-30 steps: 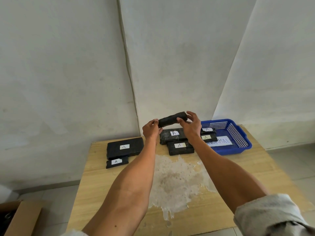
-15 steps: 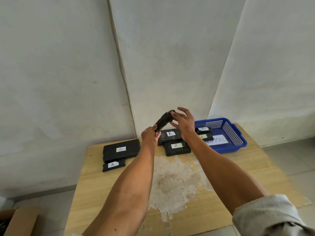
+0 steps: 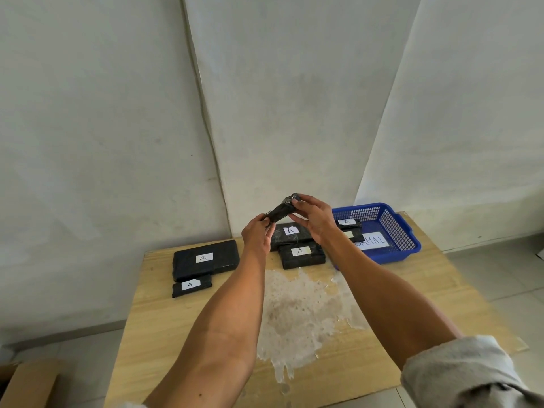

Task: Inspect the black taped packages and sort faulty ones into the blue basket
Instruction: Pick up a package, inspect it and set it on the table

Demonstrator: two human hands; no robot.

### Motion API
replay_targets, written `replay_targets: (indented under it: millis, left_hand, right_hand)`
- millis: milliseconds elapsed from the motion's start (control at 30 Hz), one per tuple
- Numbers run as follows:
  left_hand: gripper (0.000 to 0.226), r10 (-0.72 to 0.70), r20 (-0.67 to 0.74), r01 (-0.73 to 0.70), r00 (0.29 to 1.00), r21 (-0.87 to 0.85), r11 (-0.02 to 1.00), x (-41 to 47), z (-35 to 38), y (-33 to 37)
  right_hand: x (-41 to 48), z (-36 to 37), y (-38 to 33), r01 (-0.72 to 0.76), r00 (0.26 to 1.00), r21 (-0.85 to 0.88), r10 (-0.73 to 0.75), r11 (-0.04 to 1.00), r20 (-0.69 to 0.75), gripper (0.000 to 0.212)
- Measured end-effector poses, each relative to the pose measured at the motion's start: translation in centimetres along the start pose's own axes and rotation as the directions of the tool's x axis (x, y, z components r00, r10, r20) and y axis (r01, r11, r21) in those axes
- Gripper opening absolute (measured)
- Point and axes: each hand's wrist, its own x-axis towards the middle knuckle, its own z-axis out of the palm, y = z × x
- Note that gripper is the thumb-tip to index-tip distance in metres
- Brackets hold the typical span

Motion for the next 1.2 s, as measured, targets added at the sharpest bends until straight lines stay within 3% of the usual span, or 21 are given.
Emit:
replay_targets:
  millis: [200,533,633,733,933,1033,1133,1200]
  left_hand:
    - [0.025,0.023,0.010,-0.023,1.000,0.008,1.000,0.2,0.1,0.0]
    - [0.027,0.096,-0.010,-0.093,0.995,0.165,0.982,0.8,0.0,0.1]
    - [0.045,0.119,-0.028,-0.109,0.993,0.231,0.967,0.7,-0.4,0.3]
    - [0.016,0.115,-0.021,-0.105,0.993,0.268,0.958,0.4,-0.6,0.2]
    - [0.028,0.081,-0.028,-0.071,0.996,0.256,0.964,0.8,-1.1,-0.7]
    - [0.028,0.094,-0.098,-0.070,0.991,0.230,0.971,1.4,-1.3,-1.6]
    - [0.032,0.050,-0.063,-0.034,0.997,0.234,0.972,1.6,-1.1,-2.7]
    - [0.032,0.044,-0.047,-0.030,0.998,0.262,0.965,1.6,-0.7,-3.7]
  right_hand:
    - [0.2,-0.4,0.2,-0.001,1.000,0.013,0.001,1.000,0.006,0.017]
    - [0.1,-0.9,0.9,0.018,0.997,0.025,-0.016,1.000,-0.070,0.024]
    - [0.1,-1.2,0.9,0.058,0.990,-0.080,-0.068,0.995,-0.120,0.023]
    - [0.2,-1.9,1.2,0.040,0.983,-0.120,-0.061,0.992,-0.170,0.014]
    - [0.2,-3.8,2.2,0.031,0.975,-0.308,-0.096,0.951,-0.199,0.042]
    - [0.4,-5.4,3.1,0.030,0.974,-0.525,-0.142,0.851,-0.175,0.042]
    - [-0.6,-6.5,3.2,0.041,0.973,-0.752,-0.196,0.658,-0.119,0.050]
    - [-0.9,-7.5,3.4,0.083,0.974,-0.876,-0.226,0.475,-0.031,0.060]
